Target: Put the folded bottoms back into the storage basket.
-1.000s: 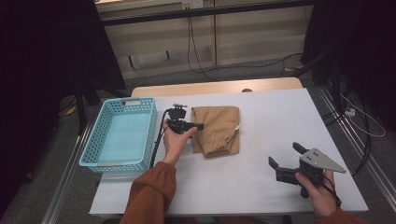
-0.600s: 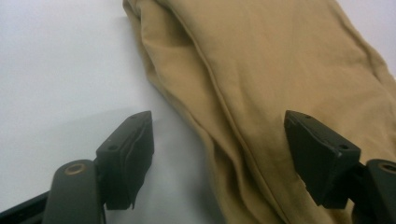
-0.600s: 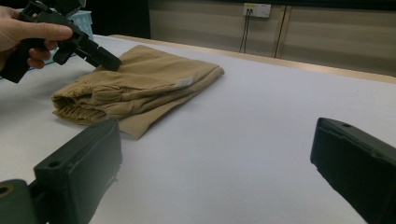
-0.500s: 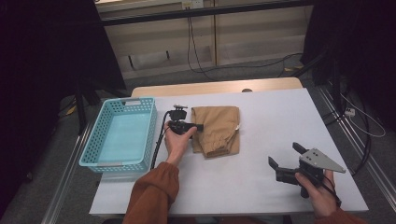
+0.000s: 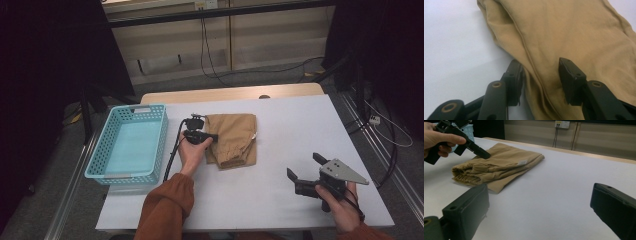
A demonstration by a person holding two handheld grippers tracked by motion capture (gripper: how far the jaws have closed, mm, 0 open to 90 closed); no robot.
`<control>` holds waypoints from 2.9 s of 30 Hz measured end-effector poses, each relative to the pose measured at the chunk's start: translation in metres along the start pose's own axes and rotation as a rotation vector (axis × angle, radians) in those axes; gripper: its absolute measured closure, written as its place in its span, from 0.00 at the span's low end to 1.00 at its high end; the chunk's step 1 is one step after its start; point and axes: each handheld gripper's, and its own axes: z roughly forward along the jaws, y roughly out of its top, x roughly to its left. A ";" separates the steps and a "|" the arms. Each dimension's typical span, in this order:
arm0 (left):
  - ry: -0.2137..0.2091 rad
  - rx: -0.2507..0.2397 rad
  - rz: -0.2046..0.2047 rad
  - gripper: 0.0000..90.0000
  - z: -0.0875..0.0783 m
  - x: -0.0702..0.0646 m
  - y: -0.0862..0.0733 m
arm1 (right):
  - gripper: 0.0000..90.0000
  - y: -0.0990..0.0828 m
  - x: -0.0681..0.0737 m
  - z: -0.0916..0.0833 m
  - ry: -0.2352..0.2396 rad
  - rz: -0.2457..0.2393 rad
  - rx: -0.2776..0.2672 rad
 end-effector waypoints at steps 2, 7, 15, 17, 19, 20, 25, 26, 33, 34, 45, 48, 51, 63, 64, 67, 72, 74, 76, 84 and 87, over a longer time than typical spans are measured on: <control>0.006 0.004 0.007 0.63 0.000 -0.001 0.000 | 0.02 0.000 0.000 0.000 0.001 -0.002 0.000; 0.000 0.010 0.008 0.76 0.002 -0.004 0.000 | 0.02 0.000 0.001 0.001 0.001 -0.002 0.001; -0.020 0.020 -0.048 0.94 0.004 -0.006 0.000 | 0.02 0.000 0.000 0.001 0.004 -0.002 0.001; -0.025 0.017 -0.056 0.95 0.004 -0.006 -0.001 | 0.02 0.000 0.000 0.001 0.005 -0.004 0.000; -0.037 0.013 -0.074 0.95 0.003 -0.003 -0.001 | 0.02 0.000 0.000 0.000 0.004 -0.002 -0.001; -0.037 0.011 -0.075 0.95 0.003 -0.003 -0.001 | 0.02 0.000 0.000 0.000 0.004 -0.002 -0.001; -0.038 -0.014 -0.081 0.95 0.001 -0.004 0.000 | 0.02 0.000 -0.001 0.000 0.000 0.004 -0.001; -0.046 -0.016 -0.085 0.95 0.000 -0.004 0.000 | 0.02 0.000 -0.001 0.000 0.000 0.004 -0.001; -0.053 -0.044 -0.083 0.95 -0.005 -0.006 0.002 | 0.02 0.001 0.000 -0.001 0.002 0.004 -0.002; -0.054 -0.046 -0.083 0.95 -0.005 -0.006 0.002 | 0.02 0.000 0.000 -0.001 0.003 0.005 -0.002; -0.088 -0.117 -0.055 0.96 -0.016 -0.012 0.006 | 0.02 0.001 0.000 -0.001 0.001 0.003 -0.002; -0.101 -0.125 -0.054 0.95 -0.018 -0.012 0.007 | 0.02 0.000 0.000 -0.001 0.001 0.003 -0.002; -0.116 -0.137 -0.049 0.95 -0.020 -0.013 0.007 | 0.02 0.000 0.000 -0.001 0.002 0.003 -0.002; -0.151 -0.175 -0.029 0.96 -0.029 -0.021 0.014 | 0.02 0.000 0.000 0.000 0.001 0.001 -0.002; -0.157 -0.174 -0.025 0.96 -0.030 -0.021 0.015 | 0.02 0.000 0.000 0.000 0.001 0.001 -0.001; -0.157 -0.180 -0.017 0.96 -0.033 -0.022 0.016 | 0.02 0.000 0.000 -0.001 0.002 0.002 -0.002; -0.161 -0.193 -0.008 0.96 -0.037 -0.023 0.017 | 0.02 0.000 0.000 0.000 0.001 0.003 -0.001; -0.161 -0.203 -0.004 0.96 -0.040 -0.023 0.018 | 0.02 0.000 0.000 0.000 0.001 0.002 -0.002; -0.160 -0.212 -0.002 0.96 -0.044 -0.024 0.019 | 0.02 0.000 0.000 0.000 0.000 0.002 -0.001; -0.158 -0.234 0.012 0.96 -0.056 -0.021 0.021 | 0.02 0.000 0.000 0.000 0.001 0.004 -0.001; -0.161 -0.245 0.015 0.96 -0.060 -0.022 0.022 | 0.02 0.000 0.000 0.000 0.001 0.003 0.000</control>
